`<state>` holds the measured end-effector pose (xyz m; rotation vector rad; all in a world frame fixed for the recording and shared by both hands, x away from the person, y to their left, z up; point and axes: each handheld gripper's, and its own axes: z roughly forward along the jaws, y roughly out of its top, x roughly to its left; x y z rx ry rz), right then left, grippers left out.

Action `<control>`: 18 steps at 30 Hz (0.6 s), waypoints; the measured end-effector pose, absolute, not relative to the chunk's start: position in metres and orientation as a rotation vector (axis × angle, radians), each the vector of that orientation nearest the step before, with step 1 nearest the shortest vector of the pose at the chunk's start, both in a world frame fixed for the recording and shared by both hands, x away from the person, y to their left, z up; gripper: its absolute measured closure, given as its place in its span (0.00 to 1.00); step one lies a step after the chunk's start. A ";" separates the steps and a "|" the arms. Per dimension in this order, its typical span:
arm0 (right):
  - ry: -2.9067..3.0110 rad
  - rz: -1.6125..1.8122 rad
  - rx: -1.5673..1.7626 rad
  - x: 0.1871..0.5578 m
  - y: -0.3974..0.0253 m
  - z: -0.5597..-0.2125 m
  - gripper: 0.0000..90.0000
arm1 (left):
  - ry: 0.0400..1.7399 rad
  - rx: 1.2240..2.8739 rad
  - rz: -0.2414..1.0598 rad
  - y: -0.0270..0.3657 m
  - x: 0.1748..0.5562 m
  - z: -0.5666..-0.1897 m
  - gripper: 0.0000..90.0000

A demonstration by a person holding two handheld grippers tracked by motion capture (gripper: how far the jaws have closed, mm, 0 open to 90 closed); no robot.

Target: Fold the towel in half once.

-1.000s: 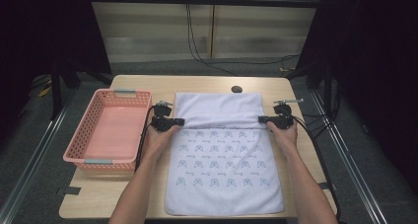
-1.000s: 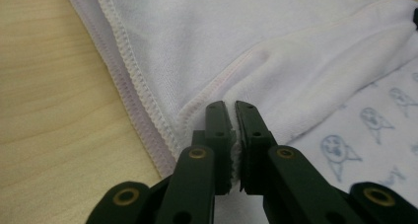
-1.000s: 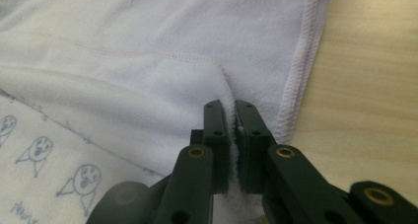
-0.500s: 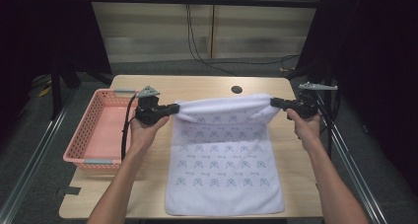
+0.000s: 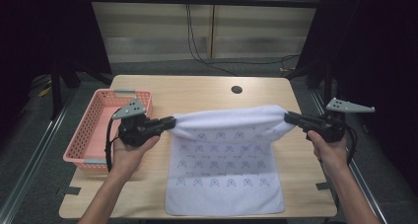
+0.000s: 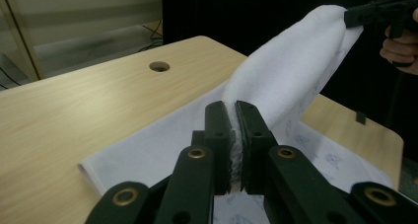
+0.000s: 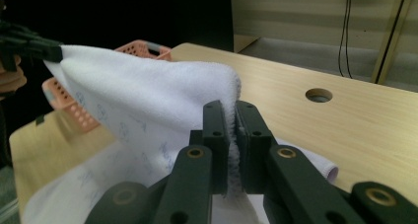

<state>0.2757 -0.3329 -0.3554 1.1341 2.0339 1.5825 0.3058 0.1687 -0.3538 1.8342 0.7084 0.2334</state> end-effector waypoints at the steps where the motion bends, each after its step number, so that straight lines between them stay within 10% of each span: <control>1: 2.052 1.568 1.117 0.270 -0.331 -0.358 0.94 | 0.719 1.876 0.217 0.170 0.294 -0.368 0.94; 11: 2.351 1.368 1.271 0.229 -0.315 -0.461 0.92 | 0.794 2.061 0.055 0.168 0.266 -0.470 0.93; 18: 2.422 1.376 1.256 0.209 -0.319 -0.470 0.87 | 0.773 2.118 -0.025 0.172 0.250 -0.482 0.91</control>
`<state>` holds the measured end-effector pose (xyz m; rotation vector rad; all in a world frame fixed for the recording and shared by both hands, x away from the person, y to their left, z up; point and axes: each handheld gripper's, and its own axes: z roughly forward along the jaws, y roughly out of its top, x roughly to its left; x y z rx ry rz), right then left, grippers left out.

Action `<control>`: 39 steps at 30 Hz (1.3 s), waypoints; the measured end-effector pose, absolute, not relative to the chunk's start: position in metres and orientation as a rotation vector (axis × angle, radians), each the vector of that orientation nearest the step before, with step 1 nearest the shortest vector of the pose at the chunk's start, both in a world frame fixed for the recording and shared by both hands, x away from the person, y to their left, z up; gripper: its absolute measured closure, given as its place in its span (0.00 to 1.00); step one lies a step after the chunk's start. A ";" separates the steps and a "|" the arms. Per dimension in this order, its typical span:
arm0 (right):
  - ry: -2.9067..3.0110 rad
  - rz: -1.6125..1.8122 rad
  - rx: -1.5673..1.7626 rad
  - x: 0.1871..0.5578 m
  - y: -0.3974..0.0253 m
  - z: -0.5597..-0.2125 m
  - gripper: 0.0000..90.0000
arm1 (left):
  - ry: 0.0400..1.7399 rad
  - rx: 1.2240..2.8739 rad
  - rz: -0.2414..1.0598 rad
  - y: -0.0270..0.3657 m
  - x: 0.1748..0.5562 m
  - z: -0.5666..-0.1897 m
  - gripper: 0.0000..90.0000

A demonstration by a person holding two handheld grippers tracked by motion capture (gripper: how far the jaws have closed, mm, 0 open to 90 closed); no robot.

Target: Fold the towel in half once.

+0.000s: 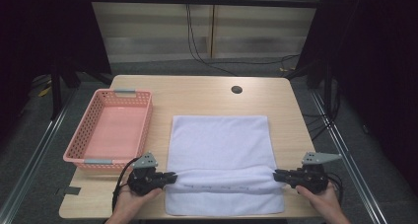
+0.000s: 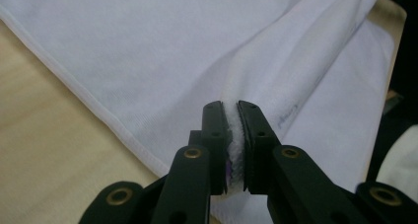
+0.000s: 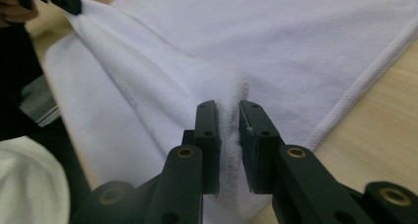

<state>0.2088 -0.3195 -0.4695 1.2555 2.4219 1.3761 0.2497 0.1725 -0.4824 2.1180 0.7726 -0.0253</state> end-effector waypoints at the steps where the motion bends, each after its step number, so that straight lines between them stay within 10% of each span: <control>1: 2.440 1.370 1.255 0.202 -0.319 -0.469 0.84 | 0.749 2.137 -0.050 0.172 0.243 -0.482 0.90; 18: 2.570 1.277 1.177 0.161 -0.313 -0.459 0.76 | 0.718 2.189 -0.133 0.186 0.220 -0.472 0.78; 32: 2.628 1.129 1.196 0.232 -0.281 -0.488 0.60 | 0.678 2.276 -0.110 0.140 0.255 -0.487 0.57; 35: 2.660 1.148 1.164 0.225 -0.279 -0.488 0.86 | 0.635 2.285 -0.135 0.142 0.245 -0.490 0.74; 39: 2.673 1.188 1.116 0.208 -0.280 -0.479 0.95 | 0.597 2.278 -0.191 0.149 0.237 -0.487 0.94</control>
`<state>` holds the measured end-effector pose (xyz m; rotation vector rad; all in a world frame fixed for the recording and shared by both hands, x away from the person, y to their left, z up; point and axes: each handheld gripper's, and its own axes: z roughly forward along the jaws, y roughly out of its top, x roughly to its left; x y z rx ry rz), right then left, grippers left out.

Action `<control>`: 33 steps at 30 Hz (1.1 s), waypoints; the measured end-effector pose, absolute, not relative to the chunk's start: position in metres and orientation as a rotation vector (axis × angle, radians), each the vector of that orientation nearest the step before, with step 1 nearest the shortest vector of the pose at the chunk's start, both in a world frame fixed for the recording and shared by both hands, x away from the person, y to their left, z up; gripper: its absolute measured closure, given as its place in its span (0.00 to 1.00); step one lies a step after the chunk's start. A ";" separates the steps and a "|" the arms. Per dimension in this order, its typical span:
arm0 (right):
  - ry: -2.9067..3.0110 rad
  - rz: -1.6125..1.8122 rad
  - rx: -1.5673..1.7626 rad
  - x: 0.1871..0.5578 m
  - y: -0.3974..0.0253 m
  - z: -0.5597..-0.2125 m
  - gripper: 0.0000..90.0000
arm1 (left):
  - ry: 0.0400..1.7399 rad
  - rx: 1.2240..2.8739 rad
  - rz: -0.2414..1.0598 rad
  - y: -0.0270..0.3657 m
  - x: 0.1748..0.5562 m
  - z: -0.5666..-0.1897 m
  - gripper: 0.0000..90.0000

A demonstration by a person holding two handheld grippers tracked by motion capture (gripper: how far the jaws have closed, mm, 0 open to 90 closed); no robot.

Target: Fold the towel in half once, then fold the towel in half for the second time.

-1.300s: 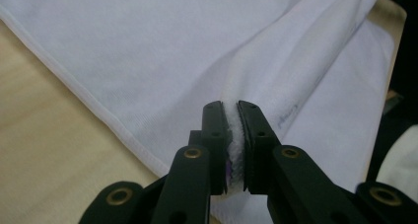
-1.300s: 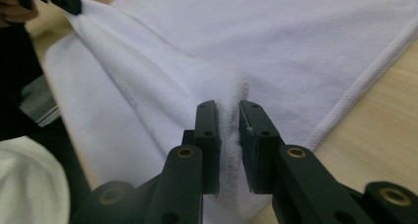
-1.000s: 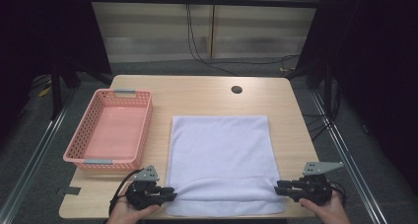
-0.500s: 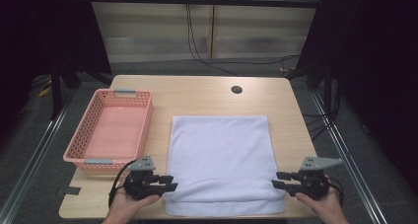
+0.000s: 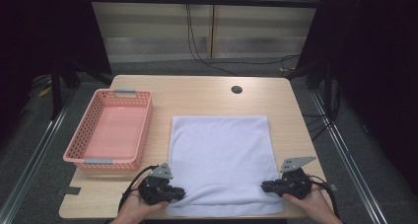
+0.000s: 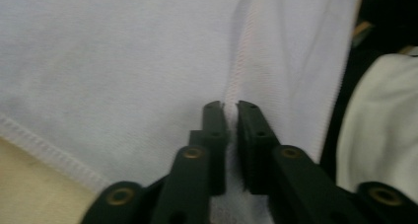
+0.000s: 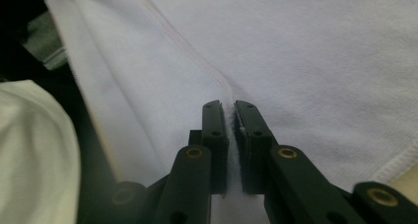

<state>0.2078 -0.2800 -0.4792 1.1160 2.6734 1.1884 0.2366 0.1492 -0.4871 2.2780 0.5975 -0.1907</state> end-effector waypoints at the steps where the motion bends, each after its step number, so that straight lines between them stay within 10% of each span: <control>1: 2.673 1.188 1.116 0.208 -0.280 -0.479 0.95 | 0.597 2.278 -0.191 0.149 0.237 -0.487 0.95; 16: 2.552 1.397 1.094 0.160 -0.295 -0.451 0.74 | 0.604 2.089 -0.213 0.183 0.221 -0.460 0.78; 33: 2.476 1.081 1.232 0.271 -0.278 -0.491 0.50 | 0.851 2.196 0.001 0.147 0.318 -0.494 0.64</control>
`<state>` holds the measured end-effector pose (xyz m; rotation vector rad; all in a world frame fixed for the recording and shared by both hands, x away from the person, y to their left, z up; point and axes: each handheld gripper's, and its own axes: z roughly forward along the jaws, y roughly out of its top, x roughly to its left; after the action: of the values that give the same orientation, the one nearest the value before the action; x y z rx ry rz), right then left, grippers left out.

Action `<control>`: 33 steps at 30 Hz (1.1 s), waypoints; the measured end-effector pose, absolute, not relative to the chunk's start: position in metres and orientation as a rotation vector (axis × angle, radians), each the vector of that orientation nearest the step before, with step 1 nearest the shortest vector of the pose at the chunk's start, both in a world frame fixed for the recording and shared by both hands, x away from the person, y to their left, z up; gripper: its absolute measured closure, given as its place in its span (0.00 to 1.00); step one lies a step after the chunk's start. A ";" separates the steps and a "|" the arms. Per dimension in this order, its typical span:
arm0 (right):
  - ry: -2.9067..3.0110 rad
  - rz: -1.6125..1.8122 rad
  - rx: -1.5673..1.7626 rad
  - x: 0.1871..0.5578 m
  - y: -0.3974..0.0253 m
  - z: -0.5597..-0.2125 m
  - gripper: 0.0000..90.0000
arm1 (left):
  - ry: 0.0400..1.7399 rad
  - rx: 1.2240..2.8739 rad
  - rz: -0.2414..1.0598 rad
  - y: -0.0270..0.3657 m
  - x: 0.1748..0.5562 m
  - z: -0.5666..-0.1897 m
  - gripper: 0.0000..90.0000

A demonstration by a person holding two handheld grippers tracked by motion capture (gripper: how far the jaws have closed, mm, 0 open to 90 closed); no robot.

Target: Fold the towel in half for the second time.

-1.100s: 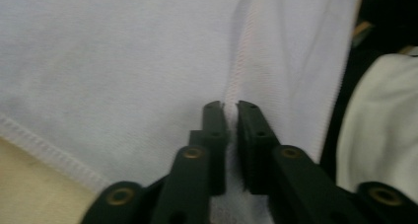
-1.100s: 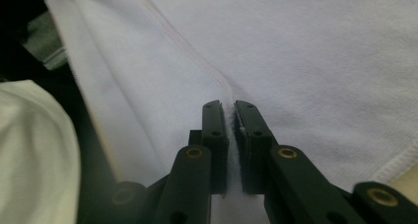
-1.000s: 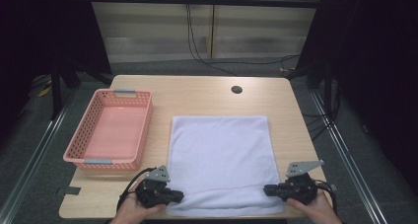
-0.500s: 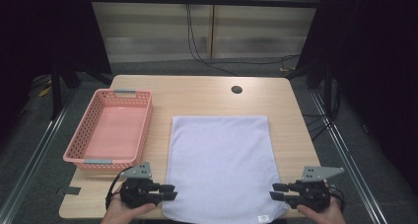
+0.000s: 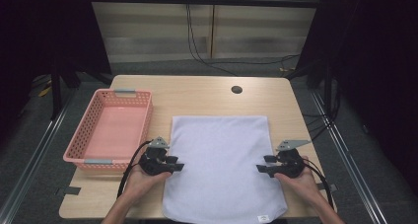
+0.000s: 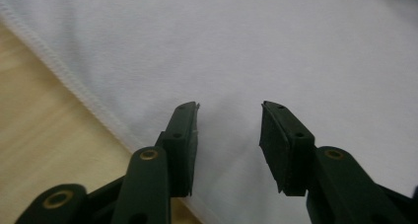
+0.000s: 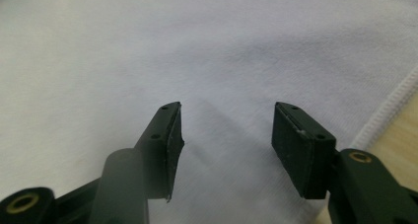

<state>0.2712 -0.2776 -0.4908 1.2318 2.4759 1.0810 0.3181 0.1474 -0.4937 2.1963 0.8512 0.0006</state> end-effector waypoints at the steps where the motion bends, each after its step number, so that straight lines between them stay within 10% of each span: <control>1: 2.467 1.047 1.233 0.280 -0.273 -0.495 0.50 | 0.829 2.191 0.010 0.146 0.320 -0.496 0.64; 19: 2.518 0.969 1.196 0.237 -0.288 -0.492 0.89 | 0.718 2.270 0.023 0.130 0.260 -0.493 0.77; 28: 2.649 0.909 1.155 0.209 -0.288 -0.484 0.90 | 0.712 2.269 -0.101 0.137 0.238 -0.492 0.93; 33: 2.588 1.009 1.182 0.205 -0.293 -0.478 0.66 | 0.728 2.211 -0.061 0.143 0.251 -0.481 0.69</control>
<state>0.2048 -0.2928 -0.4785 1.1823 2.5884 1.0087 0.2512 0.1429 -0.4811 2.2109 0.7275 -0.0612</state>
